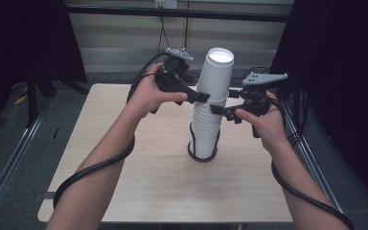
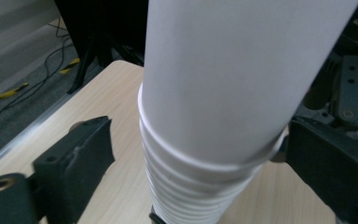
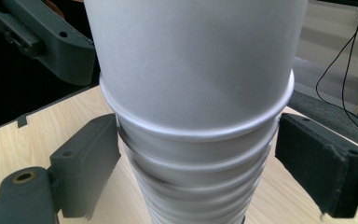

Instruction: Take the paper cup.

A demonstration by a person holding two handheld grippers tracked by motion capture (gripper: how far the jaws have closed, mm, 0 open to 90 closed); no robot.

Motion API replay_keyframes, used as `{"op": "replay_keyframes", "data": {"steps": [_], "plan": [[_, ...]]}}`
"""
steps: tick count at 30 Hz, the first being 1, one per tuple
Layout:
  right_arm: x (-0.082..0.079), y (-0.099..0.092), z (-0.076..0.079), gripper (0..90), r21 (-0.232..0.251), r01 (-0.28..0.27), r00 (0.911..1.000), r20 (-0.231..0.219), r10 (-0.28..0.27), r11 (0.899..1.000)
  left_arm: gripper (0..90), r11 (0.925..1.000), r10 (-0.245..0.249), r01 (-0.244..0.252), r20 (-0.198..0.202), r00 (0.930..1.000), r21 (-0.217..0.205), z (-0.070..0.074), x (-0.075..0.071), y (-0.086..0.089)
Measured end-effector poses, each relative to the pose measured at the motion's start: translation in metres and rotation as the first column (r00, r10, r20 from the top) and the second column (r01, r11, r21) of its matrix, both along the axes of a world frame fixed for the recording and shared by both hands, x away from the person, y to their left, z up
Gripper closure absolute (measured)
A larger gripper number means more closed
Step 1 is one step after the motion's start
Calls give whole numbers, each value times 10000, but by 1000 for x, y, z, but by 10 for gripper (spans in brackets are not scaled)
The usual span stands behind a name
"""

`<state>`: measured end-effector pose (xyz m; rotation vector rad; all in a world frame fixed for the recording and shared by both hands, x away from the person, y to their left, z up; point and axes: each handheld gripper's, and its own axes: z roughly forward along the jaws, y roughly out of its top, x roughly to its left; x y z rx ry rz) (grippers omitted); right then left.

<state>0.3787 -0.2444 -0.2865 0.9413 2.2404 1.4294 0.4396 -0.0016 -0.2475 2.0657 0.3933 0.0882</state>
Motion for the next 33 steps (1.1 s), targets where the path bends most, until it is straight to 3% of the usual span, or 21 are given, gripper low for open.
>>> {"op": "replay_keyframes", "data": {"steps": [4, 6, 12, 19, 33], "plan": [[0, 0, 0, 135, -2, -2, 10000, 26, 2, 10000, 53, 9998, -80, 82, 130, 9999, -188, 2, 0, -11], [0, 0, 0, 135, -1, -5, 10000, 30, 5, 10000, 53, 9997, -155, 155, -29, 9999, -183, 1, -1, -17], [-1, 0, 0, 135, -72, 14, 10000, 69, -14, 10000, 25, 10000, -15, 15, 68, 10000, -94, -4, -1, -29], [-1, 3, 1, 132, -136, 63, 9999, 127, -61, 9999, 43, 9999, 76, -71, 356, 9993, -134, -7, -1, -34], [-2, 3, -1, 132, -48, 177, 9996, 209, -176, 9998, 65, 9991, 256, -240, 424, 9988, -364, -9, -3, -34]]}}
